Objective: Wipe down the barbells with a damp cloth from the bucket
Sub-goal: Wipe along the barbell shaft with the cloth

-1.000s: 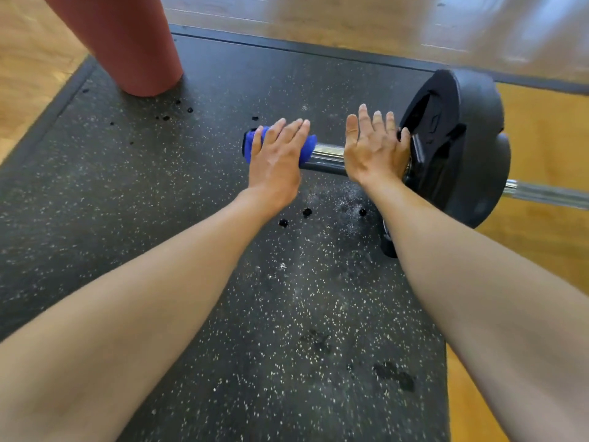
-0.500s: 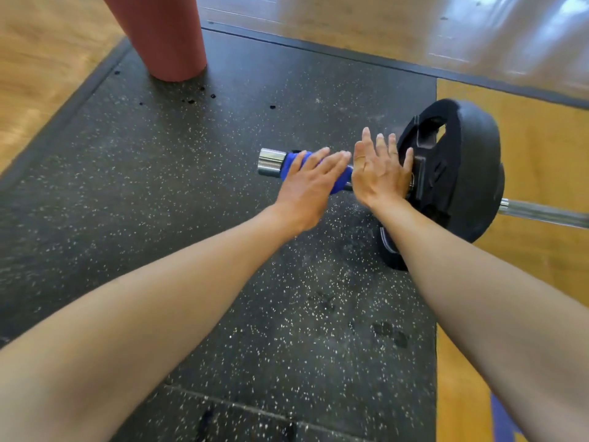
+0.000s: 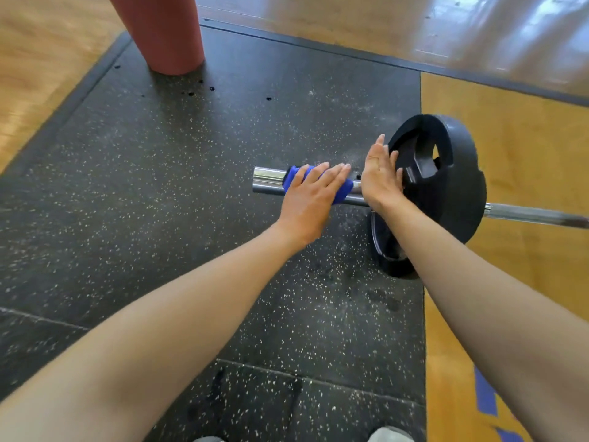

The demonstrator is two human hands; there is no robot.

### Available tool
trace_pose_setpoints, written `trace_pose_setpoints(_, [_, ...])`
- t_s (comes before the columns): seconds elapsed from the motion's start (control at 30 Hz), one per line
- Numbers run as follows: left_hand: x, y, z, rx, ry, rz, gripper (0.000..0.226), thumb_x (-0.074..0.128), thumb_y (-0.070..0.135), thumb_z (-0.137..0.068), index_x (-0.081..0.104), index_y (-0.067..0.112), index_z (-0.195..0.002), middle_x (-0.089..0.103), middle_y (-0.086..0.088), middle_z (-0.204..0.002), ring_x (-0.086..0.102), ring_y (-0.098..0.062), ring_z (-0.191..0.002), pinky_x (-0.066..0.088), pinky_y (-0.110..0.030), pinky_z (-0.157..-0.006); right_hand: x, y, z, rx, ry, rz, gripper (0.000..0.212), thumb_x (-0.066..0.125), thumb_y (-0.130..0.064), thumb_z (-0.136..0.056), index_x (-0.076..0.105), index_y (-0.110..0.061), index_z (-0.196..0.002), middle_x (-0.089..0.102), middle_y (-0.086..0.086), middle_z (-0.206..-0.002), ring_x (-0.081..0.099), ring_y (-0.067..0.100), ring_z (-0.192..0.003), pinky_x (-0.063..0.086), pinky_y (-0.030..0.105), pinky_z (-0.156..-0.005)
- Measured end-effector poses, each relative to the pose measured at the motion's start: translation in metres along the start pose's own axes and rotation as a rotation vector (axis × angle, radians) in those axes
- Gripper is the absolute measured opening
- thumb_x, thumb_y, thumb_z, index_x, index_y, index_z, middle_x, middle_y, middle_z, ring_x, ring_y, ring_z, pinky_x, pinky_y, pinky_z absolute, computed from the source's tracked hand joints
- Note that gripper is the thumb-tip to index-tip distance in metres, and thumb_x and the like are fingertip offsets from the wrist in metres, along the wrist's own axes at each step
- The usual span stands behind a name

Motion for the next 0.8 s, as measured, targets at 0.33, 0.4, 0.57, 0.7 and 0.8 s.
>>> trace_pose_setpoints(0.33, [0.009,0.058,0.008,0.068,-0.064,0.015,0.099,0.065,-0.002,-0.085,0.008,0.016,-0.164,0.019,0.004,-0.168,0.013,-0.024,-0.156,0.001,-0.045,-0.125,-0.111,-0.003,0.077,-0.242,0.454,0.557,0.062,0.034,-0.038,-0.106,0.013,-0.022,-0.162,0.016,0.006,-0.169,0.005,0.027,-0.157,0.001,0.055,-0.124])
trace_pose_setpoints(0.4, [0.007,0.058,0.002,0.079,-0.056,-0.004,0.095,0.065,0.000,-0.086,0.013,0.018,-0.164,0.025,0.003,-0.167,0.019,-0.023,-0.154,0.006,-0.043,-0.125,-0.110,0.000,0.078,-0.272,0.480,0.522,0.059,0.028,-0.038,-0.108,0.011,-0.024,-0.163,0.017,0.004,-0.169,0.005,0.025,-0.157,0.001,0.052,-0.124])
trace_pose_setpoints(0.57, [0.002,0.008,0.010,-0.139,-0.060,-0.067,0.094,0.065,-0.001,-0.086,0.014,0.015,-0.163,0.027,0.002,-0.165,0.021,-0.025,-0.153,0.006,-0.045,-0.126,-0.111,-0.001,0.080,-0.261,0.497,0.431,0.058,0.016,-0.044,-0.108,0.004,-0.027,-0.163,0.019,0.004,-0.168,0.006,0.023,-0.157,-0.007,0.045,-0.124])
trace_pose_setpoints(0.7, [0.006,0.057,-0.006,-0.049,-0.089,-0.056,0.095,0.068,0.007,-0.087,0.011,0.013,-0.163,0.026,0.000,-0.165,0.019,-0.025,-0.153,0.007,-0.046,-0.126,-0.110,-0.005,0.085,-0.269,0.516,0.409,0.063,0.007,-0.052,-0.105,0.006,-0.028,-0.163,0.022,0.004,-0.168,0.007,0.022,-0.157,-0.005,0.043,-0.125])
trace_pose_setpoints(0.8, [0.018,0.094,-0.013,0.057,-0.102,-0.017,0.089,0.062,0.010,-0.094,0.007,0.013,-0.164,0.022,0.000,-0.167,0.017,-0.024,-0.154,0.008,-0.045,-0.126,-0.112,-0.001,0.088,-0.274,0.541,0.350,0.065,-0.001,-0.055,-0.104,0.007,-0.029,-0.163,0.021,0.001,-0.168,0.005,0.019,-0.157,-0.005,0.042,-0.125])
Point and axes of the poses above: each hand's wrist, its own z-axis away from the middle knuckle, its own x-axis out of the palm, y = z × x, the point moved 9 cm from there along -z, towards the middle knuckle
